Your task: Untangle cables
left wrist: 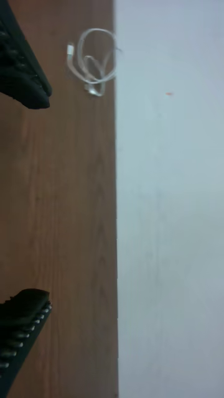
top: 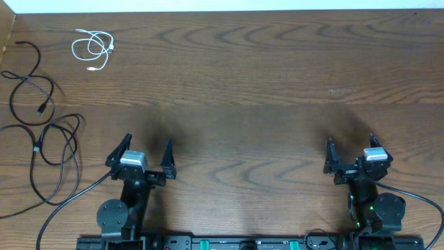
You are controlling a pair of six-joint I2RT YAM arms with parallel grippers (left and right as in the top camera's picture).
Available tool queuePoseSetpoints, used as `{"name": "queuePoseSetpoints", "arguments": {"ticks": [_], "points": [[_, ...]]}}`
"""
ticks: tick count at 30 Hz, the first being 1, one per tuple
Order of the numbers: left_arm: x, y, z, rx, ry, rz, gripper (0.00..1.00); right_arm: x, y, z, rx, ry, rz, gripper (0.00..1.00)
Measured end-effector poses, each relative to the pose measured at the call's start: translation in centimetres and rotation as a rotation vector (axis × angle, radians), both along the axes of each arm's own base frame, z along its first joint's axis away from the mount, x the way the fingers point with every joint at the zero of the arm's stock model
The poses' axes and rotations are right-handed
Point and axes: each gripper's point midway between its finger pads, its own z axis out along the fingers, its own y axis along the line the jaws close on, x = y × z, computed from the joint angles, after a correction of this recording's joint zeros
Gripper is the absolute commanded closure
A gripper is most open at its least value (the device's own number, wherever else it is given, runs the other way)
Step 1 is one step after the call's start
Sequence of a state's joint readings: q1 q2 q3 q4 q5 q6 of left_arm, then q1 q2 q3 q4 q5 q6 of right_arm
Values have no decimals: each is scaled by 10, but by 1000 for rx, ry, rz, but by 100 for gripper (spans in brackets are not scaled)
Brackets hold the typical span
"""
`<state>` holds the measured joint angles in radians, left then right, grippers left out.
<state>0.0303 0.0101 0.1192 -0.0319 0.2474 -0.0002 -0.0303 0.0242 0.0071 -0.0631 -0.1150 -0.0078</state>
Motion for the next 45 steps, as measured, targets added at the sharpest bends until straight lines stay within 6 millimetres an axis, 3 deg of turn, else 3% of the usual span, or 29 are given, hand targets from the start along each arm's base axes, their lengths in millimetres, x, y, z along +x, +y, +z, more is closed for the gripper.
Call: {"name": "queuePoseSetpoints", "arguments": {"ticks": [20, 45], "points": [[9, 8, -40, -101, 65, 48, 2, 0, 0, 0, 0, 0, 0, 1], [8, 20, -46, -15, 93, 115, 2, 0, 0, 0, 0, 0, 0, 1]]}}
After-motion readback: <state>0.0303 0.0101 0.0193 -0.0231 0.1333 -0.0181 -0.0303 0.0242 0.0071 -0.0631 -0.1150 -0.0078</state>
